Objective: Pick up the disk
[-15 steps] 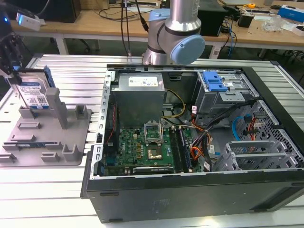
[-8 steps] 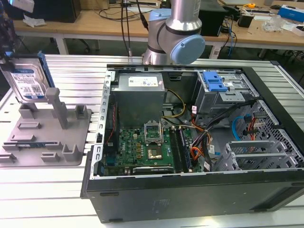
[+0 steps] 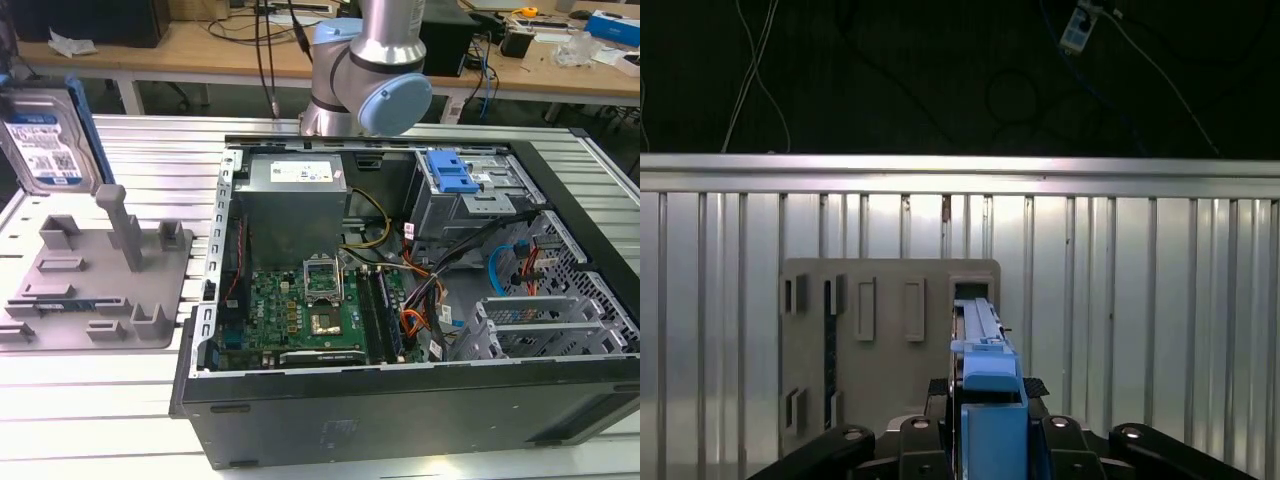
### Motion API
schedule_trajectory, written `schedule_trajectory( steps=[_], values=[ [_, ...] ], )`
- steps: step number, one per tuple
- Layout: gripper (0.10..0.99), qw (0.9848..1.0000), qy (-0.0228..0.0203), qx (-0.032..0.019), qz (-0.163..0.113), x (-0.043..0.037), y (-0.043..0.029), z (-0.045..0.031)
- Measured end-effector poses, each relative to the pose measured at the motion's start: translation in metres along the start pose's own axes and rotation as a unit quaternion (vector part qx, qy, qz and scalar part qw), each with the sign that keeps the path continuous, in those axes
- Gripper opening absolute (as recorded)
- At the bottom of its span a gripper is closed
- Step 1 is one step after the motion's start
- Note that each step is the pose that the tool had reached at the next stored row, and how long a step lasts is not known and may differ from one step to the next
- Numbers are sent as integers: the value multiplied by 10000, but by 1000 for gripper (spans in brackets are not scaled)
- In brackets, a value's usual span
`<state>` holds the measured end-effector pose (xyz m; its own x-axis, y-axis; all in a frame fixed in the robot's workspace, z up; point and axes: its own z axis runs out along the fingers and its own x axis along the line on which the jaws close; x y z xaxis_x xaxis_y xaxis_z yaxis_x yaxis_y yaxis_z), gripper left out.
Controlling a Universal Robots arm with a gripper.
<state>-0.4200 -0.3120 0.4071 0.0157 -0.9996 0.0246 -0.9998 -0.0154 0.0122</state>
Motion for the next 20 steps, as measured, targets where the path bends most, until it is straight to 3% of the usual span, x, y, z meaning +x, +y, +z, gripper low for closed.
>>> schedule_trajectory(
  steps=[3,7,12,13,20],
  values=[
    [369,10000,0,0,0,5,2,-198],
    [369,10000,0,0,0,10,5,-407],
    [369,10000,0,0,-2,20,10,-810],
    [369,10000,0,0,-2,21,10,-859],
    [369,10000,0,0,-6,22,11,-881]
  ],
)
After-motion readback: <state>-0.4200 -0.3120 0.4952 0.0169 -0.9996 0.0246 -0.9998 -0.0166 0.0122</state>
